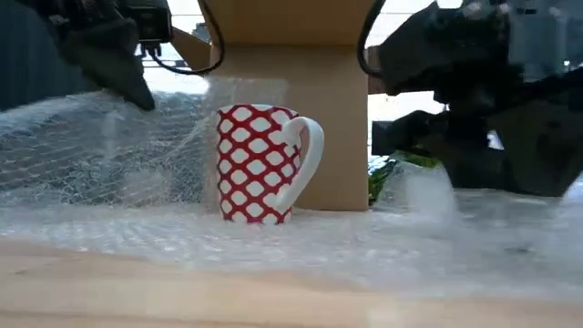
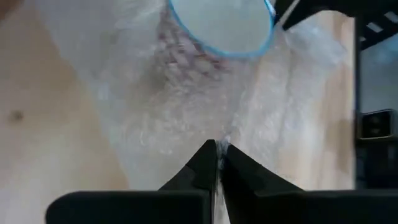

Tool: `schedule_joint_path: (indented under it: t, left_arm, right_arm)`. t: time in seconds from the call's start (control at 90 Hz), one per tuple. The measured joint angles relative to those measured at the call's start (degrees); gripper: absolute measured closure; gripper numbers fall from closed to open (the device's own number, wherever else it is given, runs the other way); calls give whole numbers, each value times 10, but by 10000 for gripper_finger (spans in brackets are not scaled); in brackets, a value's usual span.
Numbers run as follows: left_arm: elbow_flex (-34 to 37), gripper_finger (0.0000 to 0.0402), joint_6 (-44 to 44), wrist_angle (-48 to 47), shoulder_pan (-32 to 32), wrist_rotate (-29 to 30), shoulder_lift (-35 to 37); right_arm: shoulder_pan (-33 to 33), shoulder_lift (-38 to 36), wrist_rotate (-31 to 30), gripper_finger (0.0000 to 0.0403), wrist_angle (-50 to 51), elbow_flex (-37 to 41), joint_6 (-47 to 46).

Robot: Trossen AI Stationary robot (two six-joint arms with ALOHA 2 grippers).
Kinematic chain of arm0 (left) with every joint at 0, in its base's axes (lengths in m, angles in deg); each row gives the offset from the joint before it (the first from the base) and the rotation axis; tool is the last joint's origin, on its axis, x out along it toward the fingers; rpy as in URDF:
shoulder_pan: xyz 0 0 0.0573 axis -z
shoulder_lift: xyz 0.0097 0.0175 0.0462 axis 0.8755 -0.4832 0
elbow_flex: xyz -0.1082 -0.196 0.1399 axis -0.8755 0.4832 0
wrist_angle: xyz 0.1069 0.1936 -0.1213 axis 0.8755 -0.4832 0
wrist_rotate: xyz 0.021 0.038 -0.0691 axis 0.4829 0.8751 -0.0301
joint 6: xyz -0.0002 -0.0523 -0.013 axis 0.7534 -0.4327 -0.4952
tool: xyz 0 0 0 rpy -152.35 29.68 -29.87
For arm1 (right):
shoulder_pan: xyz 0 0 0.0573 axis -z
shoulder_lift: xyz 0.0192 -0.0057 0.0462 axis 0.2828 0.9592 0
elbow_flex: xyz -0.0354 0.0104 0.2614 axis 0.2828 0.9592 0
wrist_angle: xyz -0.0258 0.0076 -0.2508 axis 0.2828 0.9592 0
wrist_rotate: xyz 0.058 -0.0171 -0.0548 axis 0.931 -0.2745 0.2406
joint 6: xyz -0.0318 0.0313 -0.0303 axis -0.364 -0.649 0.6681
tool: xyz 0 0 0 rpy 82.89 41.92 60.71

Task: Wrap mug
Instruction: Wrap the red mug with the left bubble wrap

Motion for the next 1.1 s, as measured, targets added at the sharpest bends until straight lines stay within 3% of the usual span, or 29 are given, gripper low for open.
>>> schedule_joint_path:
  t: [0.278,0.5,0.789,1.1]
  left_arm:
    - [0,398,-37,68,45,24,0]
    - [0,398,-14,63,43,36,0]
    - [0,398,21,61,42,61,0]
    - [0,398,17,61,42,93,0]
  right_arm:
    - [-40,-1,-2,323,37,0,44]
    - [-40,-1,-15,396,49,-31,44]
    - [-40,-30,-25,402,95,-93,26]
    - [-27,-56,-201,403,107,-172,75]
